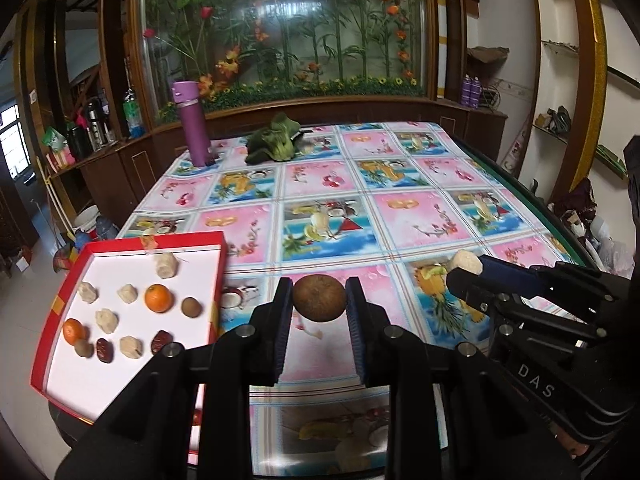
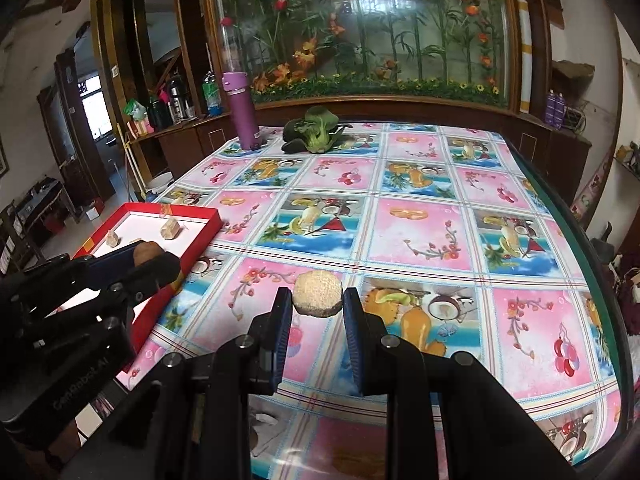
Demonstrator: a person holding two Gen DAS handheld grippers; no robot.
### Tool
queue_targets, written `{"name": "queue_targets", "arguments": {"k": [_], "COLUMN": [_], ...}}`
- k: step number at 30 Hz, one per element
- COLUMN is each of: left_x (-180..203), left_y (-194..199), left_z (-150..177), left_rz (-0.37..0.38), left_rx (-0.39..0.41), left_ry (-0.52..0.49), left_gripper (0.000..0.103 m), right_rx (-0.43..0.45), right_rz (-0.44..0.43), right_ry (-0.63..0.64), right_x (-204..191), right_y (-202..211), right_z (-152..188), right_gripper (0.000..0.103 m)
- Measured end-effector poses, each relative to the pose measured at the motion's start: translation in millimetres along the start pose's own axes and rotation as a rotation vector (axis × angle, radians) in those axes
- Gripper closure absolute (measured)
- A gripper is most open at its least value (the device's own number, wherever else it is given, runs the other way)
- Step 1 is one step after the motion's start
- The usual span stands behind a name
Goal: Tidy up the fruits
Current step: 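Carry the taro and kiwi over the white tray and open both tools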
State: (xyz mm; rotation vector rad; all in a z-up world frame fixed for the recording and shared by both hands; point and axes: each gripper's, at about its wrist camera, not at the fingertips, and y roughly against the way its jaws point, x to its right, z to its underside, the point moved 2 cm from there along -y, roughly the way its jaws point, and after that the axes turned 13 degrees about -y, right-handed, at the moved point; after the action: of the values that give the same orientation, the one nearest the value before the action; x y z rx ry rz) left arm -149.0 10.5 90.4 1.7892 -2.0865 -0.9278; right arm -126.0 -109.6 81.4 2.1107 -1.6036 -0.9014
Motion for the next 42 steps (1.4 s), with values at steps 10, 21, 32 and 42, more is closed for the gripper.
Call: {"name": "queue_targets", "arguments": {"k": [10, 21, 32, 42], "left_x": [-18, -44, -103, -175], "left_y": [1, 6, 12, 6], "left_z": [7, 14, 34, 79], "left_rz": [-0.016, -0.032, -0.155, -0.298], "left_rx": [0.002, 0.012, -0.012, -0.123], "left_ry": [0.027, 0.07, 0.145, 0.232], "left_gripper": [0.075, 0.075, 0.075, 0.075], "right_rx": [-0.002, -0.01, -0.054, -0.213], "right_rz": [-0.02, -0.055, -0.188, -0.272], "right_ry": [0.051, 0.115, 0.197, 0.246], "right_x": [-27, -62, -133, -174], "right_y": [-4, -11, -37, -71], "right_z": [-2, -6, -11, 19], "right_gripper": [0.078, 0.078, 0.078, 0.078]}}
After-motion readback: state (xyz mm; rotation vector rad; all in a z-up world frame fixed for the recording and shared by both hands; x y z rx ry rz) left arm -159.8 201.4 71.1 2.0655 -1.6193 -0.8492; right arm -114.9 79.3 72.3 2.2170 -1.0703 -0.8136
